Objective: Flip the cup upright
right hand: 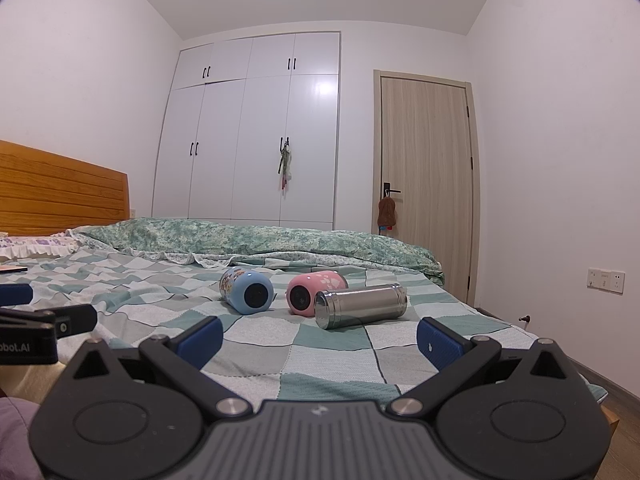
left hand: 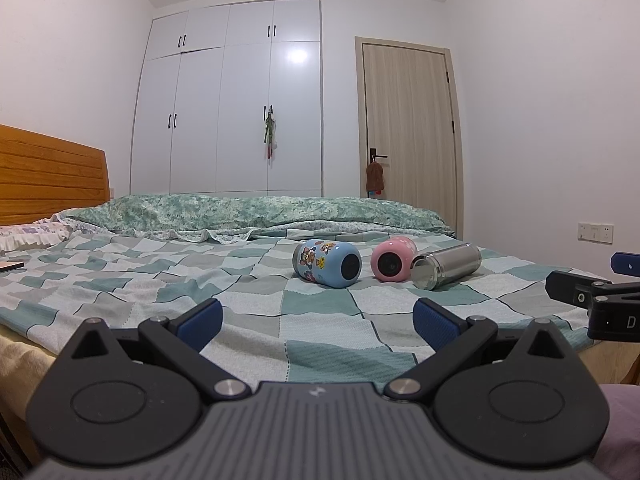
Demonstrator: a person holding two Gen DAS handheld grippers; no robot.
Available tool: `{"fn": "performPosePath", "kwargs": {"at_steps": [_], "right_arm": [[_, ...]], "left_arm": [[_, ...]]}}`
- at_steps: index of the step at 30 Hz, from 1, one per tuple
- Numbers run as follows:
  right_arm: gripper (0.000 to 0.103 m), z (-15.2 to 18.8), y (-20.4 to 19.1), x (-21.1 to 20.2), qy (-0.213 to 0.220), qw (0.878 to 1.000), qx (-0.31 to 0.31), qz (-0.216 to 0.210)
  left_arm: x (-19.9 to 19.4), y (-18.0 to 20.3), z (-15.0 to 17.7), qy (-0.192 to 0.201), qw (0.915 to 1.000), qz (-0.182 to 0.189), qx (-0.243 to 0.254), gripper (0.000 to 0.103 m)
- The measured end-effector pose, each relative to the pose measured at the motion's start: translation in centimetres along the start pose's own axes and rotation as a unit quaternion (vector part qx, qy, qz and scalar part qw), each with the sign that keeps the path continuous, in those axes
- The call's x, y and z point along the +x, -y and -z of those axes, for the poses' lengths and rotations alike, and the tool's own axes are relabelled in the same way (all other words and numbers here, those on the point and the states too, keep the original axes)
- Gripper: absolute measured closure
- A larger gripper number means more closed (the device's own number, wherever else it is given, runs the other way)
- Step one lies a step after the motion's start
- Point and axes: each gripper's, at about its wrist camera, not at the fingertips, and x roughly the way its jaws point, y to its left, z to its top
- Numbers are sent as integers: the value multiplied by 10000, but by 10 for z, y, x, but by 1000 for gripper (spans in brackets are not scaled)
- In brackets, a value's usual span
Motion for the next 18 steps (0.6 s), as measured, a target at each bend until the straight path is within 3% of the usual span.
{"fn": "performPosePath", "kwargs": {"at_steps": [18], "right_arm": [[0,0,0,0,1,10000,-6,0]], "left_arm": [[-1,0,0,8,10000,3,-5,0]]}}
